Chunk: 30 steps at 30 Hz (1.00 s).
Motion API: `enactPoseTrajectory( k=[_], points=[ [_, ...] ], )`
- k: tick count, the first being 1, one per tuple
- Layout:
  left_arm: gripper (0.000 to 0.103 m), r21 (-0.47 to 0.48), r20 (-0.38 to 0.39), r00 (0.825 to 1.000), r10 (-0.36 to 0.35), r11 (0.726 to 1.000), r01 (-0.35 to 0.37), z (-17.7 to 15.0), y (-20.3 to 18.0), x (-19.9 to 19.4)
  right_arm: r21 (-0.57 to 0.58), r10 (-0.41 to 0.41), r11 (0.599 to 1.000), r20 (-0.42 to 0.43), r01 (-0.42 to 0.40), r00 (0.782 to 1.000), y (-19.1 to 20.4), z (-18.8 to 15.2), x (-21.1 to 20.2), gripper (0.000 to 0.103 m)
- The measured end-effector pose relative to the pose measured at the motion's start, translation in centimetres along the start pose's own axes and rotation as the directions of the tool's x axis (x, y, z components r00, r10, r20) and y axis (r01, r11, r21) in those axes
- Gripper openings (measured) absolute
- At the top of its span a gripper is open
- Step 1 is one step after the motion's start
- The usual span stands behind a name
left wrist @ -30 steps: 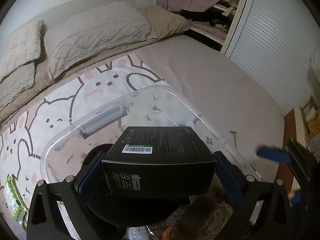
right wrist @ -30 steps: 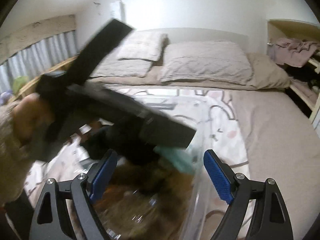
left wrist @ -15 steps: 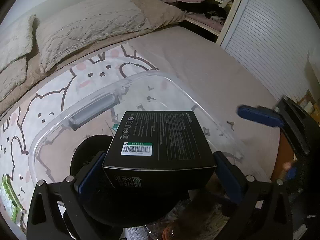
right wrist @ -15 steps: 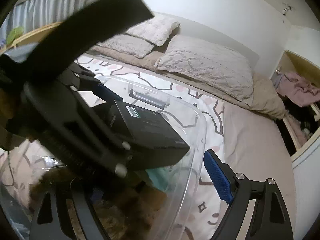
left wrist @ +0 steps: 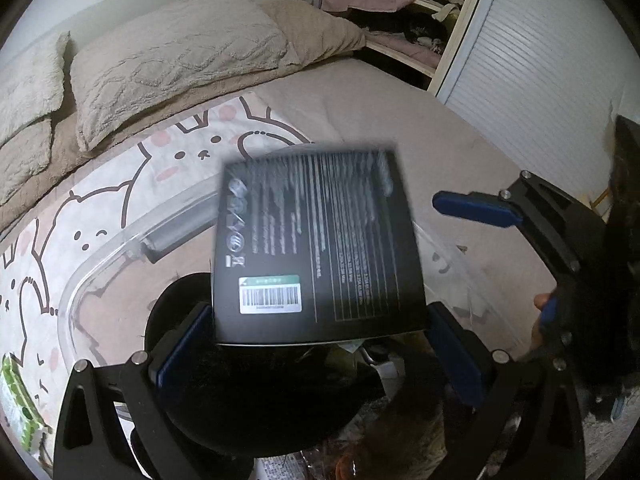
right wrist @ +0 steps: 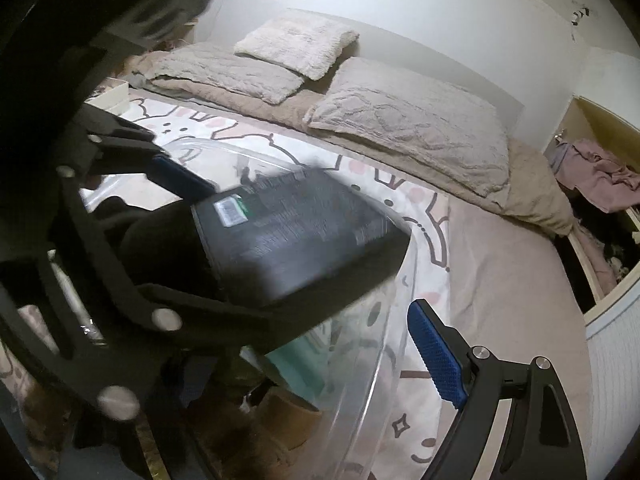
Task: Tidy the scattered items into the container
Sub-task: 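Bring the right tool to the black box held by the left tool, then grasp the black box with the right tool while the left tool releases it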
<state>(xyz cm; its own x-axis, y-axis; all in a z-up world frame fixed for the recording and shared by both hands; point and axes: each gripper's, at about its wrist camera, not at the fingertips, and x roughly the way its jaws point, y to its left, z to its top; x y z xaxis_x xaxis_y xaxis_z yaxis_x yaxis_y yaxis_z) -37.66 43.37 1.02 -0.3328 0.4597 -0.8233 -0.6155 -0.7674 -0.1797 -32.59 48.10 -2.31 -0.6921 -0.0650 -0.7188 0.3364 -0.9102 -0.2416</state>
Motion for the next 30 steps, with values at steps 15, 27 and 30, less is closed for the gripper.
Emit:
enactPoseTrajectory(
  k=[15,27,30],
  points=[
    [0.103,0.016,-0.015,0.997,0.077,0.997,-0.077,-0.7,0.9,0.8,0.057,0.034,0.998,-0.045,-0.032,0.998,-2.3,-1.4,-1.2,0.088],
    [0.103,0.162,-0.013,0.995,0.095,0.982,-0.092,-2.5,-0.4,1.4,0.287,0.163,0.939,0.119,-0.191,0.979,-4.4,1.5,-3.4,0.026],
    [0.103,0.145,-0.014,0.996,0.088,0.986,-0.085,-2.5,0.2,1.3,0.251,0.191,0.944,0.116,-0.215,0.975,-3.5,1.8,-3.2,0.018]
  ],
)
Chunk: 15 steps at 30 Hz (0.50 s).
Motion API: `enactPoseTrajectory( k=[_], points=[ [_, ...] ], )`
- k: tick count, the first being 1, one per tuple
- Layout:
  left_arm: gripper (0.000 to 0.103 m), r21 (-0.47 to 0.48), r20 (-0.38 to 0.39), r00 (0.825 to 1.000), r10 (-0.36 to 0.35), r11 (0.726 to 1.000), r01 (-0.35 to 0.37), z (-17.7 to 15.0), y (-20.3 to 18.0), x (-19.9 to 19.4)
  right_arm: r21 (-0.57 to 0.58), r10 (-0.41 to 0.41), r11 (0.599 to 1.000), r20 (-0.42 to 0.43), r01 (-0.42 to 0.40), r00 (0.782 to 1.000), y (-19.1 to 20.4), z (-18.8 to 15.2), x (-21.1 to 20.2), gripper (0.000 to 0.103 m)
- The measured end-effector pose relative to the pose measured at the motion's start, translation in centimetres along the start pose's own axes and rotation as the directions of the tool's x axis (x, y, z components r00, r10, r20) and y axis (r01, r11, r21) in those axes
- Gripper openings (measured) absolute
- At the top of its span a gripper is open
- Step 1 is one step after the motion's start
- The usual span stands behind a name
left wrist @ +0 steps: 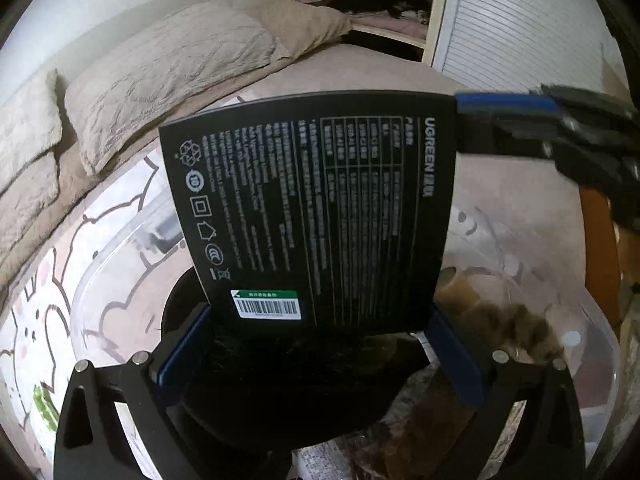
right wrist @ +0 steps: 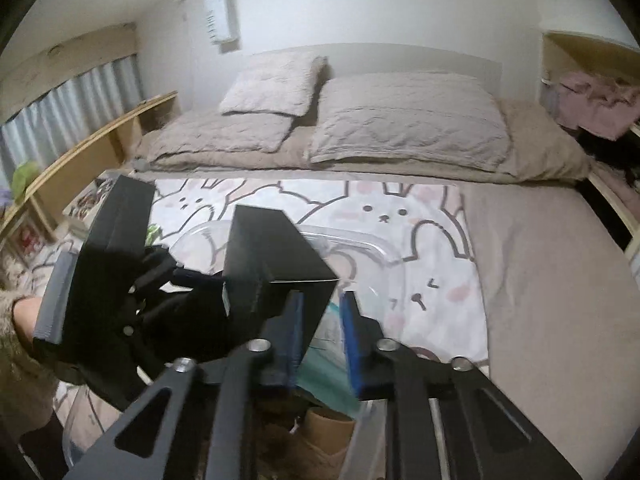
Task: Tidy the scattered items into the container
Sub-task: 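Grasp the black box with the right tool while the left tool releases it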
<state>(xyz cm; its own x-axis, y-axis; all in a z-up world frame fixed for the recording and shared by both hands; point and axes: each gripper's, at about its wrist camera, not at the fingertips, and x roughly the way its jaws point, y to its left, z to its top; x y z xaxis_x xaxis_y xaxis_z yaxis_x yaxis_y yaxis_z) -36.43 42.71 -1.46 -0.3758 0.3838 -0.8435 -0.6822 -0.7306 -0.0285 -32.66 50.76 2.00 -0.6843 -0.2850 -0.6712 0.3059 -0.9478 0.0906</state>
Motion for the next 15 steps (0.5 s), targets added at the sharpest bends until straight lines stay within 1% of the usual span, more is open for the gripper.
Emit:
enactPoseTrajectory(
  k=[2,4,6,8,10,12,15],
  points=[
    [0.103,0.000,0.012,1.000,-0.011,1.000,0.011,-0.1,0.5,-0.5,-0.024,0.001,1.000,0.002,-0.001,1.000,0.5,-0.1,-0.1,0.018],
    [0.103,0.003,0.019,1.000,-0.012,1.000,0.011,-0.3,0.9,-1.0,-0.039,0.005,0.999,0.021,-0.004,1.000,0.8,-0.1,-0.7,0.018],
    [0.103,0.005,0.015,1.000,-0.016,1.000,0.016,-0.4,1.2,-1.5,-0.039,0.021,0.999,0.045,-0.019,0.999,0.9,0.1,-1.5,0.018],
    [0.103,0.017,0.023,1.000,-0.006,1.000,0.006,-0.2,1.2,-2.1,-0.047,0.038,0.998,0.073,-0.034,0.997,1.2,0.4,-2.4,0.018],
    [0.103,0.028,0.030,1.000,-0.005,1.000,0.004,0.0,1.1,-2.5,-0.058,0.055,0.997,0.083,-0.050,0.995,1.6,0.7,-2.9,0.018],
    [0.103,0.039,0.037,0.999,-0.011,0.999,0.010,0.2,0.7,-2.8,-0.081,0.058,0.995,0.062,-0.053,0.996,2.3,1.0,-2.5,0.018],
    [0.103,0.071,0.041,0.999,-0.016,0.997,0.013,0.4,-0.3,-2.5,-0.096,0.046,0.994,-0.011,-0.047,0.999,2.6,1.0,-0.7,0.018]
  ],
)
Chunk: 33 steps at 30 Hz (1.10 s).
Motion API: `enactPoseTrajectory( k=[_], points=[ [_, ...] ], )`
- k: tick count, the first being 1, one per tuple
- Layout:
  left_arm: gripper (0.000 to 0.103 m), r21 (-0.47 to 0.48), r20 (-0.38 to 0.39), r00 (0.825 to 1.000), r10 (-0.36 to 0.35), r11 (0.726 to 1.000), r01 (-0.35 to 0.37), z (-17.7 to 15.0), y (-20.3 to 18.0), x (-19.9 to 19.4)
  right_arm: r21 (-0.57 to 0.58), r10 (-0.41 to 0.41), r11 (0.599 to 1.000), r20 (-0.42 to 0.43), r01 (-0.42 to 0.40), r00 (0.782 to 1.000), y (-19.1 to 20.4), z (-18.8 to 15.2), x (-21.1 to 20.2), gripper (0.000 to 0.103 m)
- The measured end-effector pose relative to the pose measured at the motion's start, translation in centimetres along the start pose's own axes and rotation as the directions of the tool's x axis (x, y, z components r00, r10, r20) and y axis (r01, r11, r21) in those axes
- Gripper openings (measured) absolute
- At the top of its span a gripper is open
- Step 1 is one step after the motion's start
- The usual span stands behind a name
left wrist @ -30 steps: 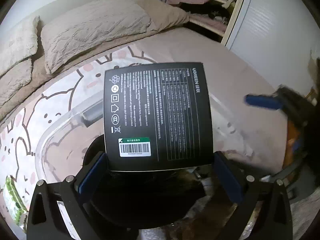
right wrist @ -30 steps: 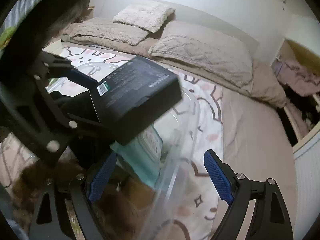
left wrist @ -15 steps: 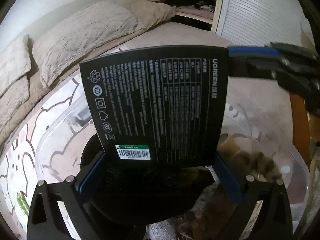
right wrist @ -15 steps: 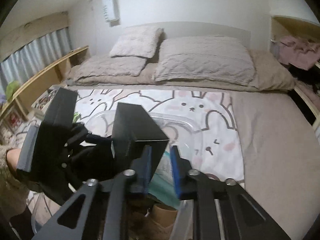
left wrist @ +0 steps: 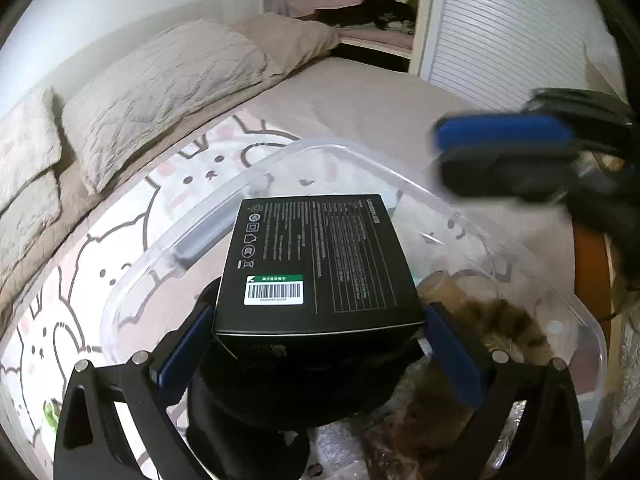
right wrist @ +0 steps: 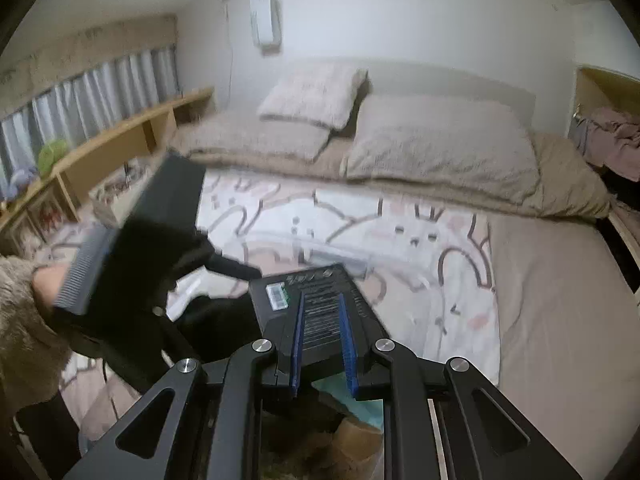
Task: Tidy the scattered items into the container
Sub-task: 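Grasp the black box with the right tool while the left tool releases it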
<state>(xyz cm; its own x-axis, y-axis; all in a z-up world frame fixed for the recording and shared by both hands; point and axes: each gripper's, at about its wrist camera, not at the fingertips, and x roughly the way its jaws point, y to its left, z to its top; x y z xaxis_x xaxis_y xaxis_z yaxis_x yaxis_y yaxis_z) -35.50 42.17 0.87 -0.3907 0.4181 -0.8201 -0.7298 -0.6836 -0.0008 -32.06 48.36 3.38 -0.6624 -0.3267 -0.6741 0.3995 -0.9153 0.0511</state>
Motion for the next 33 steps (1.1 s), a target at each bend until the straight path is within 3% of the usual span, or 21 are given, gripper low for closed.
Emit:
enactPoseTrajectory(
  k=[5,10,17,22,25,30,33],
  points=[
    [0.103,0.047,0.021,0.999,-0.033,0.998,0.032,0.1,-1.5,0.8,0.055,0.031,0.998,-0.155,-0.023,0.987,-1.2,-0.7,4.1,0.018],
    [0.103,0.076,0.017,0.999,-0.029,0.997,0.028,-0.3,-1.5,1.7,0.129,0.013,0.991,-0.269,0.023,0.963,-3.5,-1.6,7.0,0.018],
    [0.103,0.090,-0.040,0.999,0.003,0.996,0.001,-1.1,-1.6,2.7,0.134,0.031,0.991,-0.292,0.009,0.956,-3.0,-2.7,8.3,0.017],
    [0.102,0.091,0.032,0.999,-0.019,0.996,0.016,-1.4,-1.5,0.3,0.067,-0.028,0.996,-0.341,0.054,0.940,-1.4,-2.8,9.3,0.017],
    [0.102,0.105,0.010,1.000,0.007,0.994,-0.008,-1.9,-1.2,-0.2,0.078,-0.025,0.995,-0.338,0.055,0.941,-1.6,-2.8,9.2,0.017],
    [0.103,0.100,-0.078,0.989,0.127,0.988,-0.119,-3.2,0.5,0.8,0.142,-0.035,0.986,-0.328,0.086,0.944,-2.7,-3.0,9.3,0.017],
    [0.103,0.059,-0.086,0.989,0.117,0.992,-0.112,-3.3,1.4,0.9,0.148,-0.041,0.984,-0.326,0.094,0.945,-2.7,-2.8,9.6,0.017]
  ],
)
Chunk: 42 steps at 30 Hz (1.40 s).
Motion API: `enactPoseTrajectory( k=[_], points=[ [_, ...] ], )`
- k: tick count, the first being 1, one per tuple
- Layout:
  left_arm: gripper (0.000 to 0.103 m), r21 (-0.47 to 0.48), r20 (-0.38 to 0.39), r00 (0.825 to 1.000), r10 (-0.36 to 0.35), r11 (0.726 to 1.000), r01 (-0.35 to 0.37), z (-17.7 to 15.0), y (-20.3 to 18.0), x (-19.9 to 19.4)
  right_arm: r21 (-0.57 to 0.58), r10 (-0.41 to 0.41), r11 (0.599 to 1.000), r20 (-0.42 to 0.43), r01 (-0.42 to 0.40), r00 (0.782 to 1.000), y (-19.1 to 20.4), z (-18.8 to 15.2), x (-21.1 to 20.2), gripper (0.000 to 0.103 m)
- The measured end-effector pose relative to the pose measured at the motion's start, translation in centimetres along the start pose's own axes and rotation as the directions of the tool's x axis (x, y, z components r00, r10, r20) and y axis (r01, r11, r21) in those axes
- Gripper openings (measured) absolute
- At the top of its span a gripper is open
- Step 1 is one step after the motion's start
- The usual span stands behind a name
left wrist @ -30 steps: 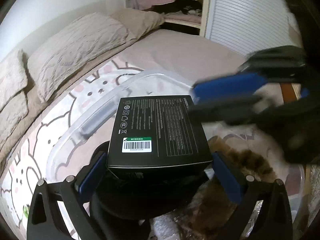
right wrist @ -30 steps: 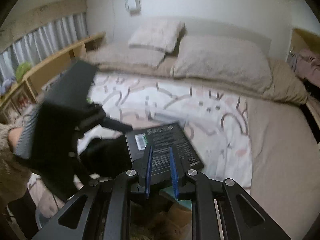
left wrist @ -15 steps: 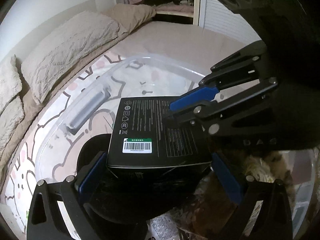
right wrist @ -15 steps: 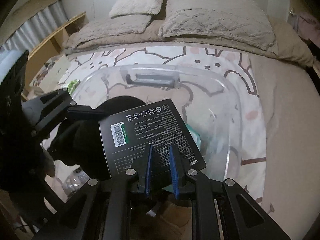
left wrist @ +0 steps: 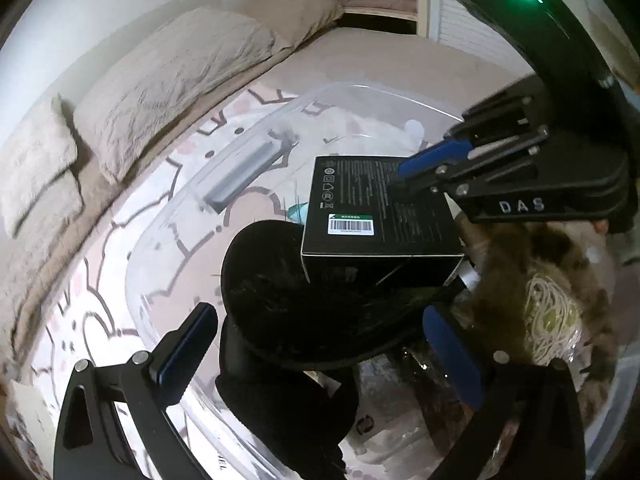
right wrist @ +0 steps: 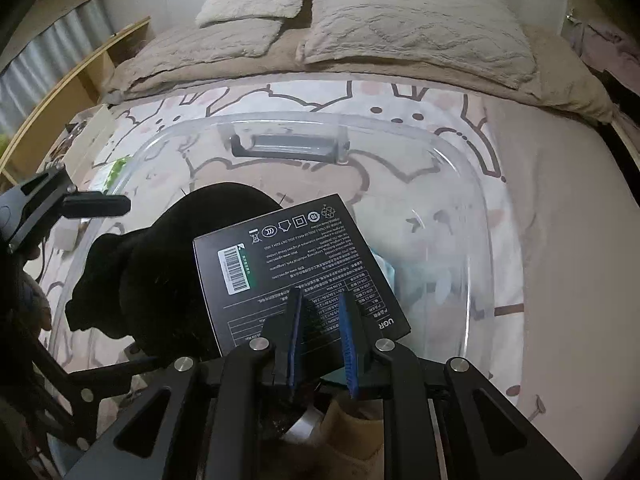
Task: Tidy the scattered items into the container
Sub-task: 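Lower the black box into the clear bin with the right tool and open it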
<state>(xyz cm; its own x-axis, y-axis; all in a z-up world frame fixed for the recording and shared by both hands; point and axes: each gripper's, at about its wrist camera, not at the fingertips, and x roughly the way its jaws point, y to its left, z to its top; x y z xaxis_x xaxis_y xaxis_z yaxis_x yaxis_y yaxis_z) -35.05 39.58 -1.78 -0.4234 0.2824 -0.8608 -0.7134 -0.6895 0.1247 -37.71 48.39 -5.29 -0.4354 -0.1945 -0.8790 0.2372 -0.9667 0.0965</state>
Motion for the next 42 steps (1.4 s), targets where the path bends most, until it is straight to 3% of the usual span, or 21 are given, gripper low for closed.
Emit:
enactPoseTrajectory(
  k=[7,14,19,23,27,32,42],
  points=[
    [0.102,0.023,-0.022,0.999,0.035,0.999,-0.034,0.8,-0.9,1.1,0.022,0.002,1.000,0.025,-0.003,1.000,-0.1,0.2,0.1,0.017],
    [0.102,0.040,-0.031,0.998,0.058,0.998,-0.057,1.8,-2.4,2.2,0.090,0.046,0.994,0.123,-0.057,0.991,-0.8,-0.4,-2.6,0.018],
    [0.102,-0.023,0.001,0.995,0.096,0.995,-0.096,2.8,-1.5,2.4,0.101,0.001,0.995,0.148,-0.016,0.989,-2.0,-1.8,-5.0,0.018],
    [0.103,-0.092,-0.031,0.994,0.103,0.990,-0.105,3.0,0.1,3.1,0.095,0.000,0.995,0.139,-0.014,0.990,-2.5,-3.0,-5.4,0.018],
    [0.103,-0.089,-0.053,0.984,0.169,0.981,-0.173,2.7,0.5,3.4,0.082,-0.001,0.997,0.121,-0.009,0.993,-2.1,-3.3,-5.2,0.018],
    [0.103,-0.094,-0.033,0.985,0.170,0.981,-0.172,2.7,0.2,3.0,0.054,0.018,0.998,0.124,-0.025,0.992,-0.9,-3.1,-5.4,0.018],
    [0.102,-0.197,0.035,0.995,0.091,0.977,-0.082,0.8,1.0,-1.2,0.034,0.033,0.999,0.155,-0.038,0.987,0.4,-4.5,-7.4,0.018]
  ],
)
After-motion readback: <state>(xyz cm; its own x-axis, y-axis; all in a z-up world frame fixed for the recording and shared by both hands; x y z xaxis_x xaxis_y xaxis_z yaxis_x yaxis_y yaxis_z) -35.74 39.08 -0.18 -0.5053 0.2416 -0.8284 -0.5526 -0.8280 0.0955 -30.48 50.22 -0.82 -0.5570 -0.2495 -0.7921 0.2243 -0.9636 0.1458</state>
